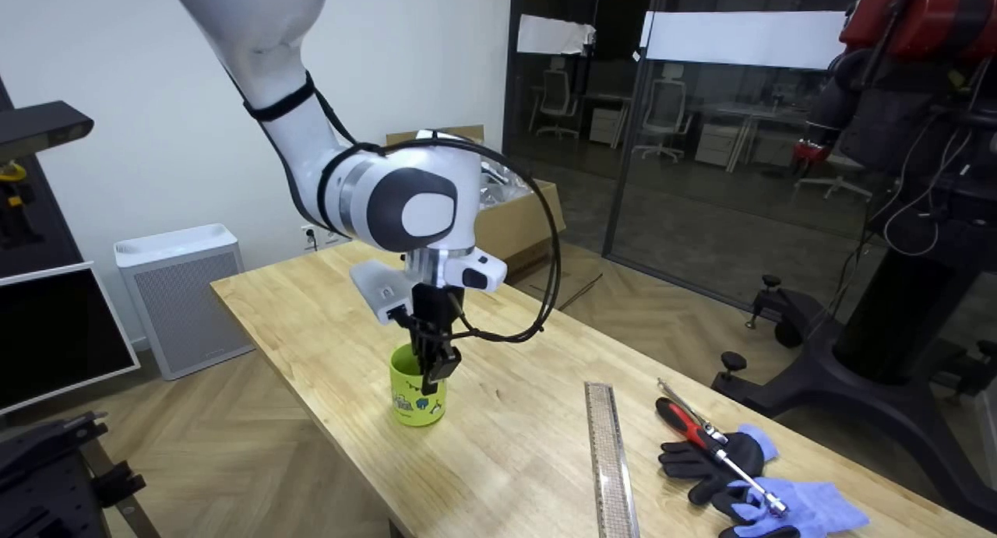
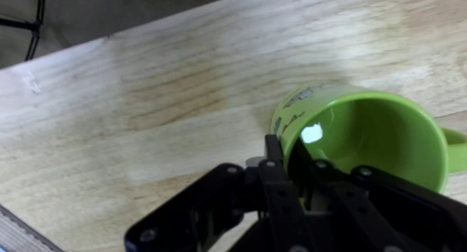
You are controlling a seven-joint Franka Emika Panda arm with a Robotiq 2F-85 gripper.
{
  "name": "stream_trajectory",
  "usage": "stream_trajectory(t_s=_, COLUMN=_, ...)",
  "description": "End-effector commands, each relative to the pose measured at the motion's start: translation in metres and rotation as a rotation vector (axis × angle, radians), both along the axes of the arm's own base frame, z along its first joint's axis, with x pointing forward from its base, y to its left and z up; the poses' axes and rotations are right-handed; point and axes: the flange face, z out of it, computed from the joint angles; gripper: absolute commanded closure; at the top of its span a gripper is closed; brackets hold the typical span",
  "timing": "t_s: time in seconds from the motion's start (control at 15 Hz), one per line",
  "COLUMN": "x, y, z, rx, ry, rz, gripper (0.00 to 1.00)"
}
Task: Slide the mug forward
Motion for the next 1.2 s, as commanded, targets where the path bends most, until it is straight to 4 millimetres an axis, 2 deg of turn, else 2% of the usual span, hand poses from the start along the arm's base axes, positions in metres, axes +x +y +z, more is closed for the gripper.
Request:
stream_trajectory(t_s=0.0, x=-0.041, y=-0.025, z=0.007, rx=-0.024, ry=0.002, rz=-0.140, gripper=0.97)
stream_trajectory(t_s=0.33, x=-0.047, y=-0.057, z=0.002, rx=0.020, ry=-0.081, rz=-0.224, gripper=0.97)
stream_trajectory(t_s=0.6, x=-0.048, y=-0.065, z=0.004, rx=0.060, ry=-0.088, rz=-0.263, gripper=0.97)
stream_trajectory(t_s=0.67, x=-0.048, y=-0.066, z=0.005, rx=0.061, ry=-0.086, rz=-0.269, gripper=0.64)
stream_trajectory(t_s=0.73, x=-0.048, y=-0.067, z=0.006, rx=0.060, ry=-0.088, rz=-0.271, gripper=0.64)
stream_trajectory(t_s=1.13, x=-0.051, y=-0.065, z=0.024, rx=0.029, ry=-0.129, rz=-0.272, gripper=0.23)
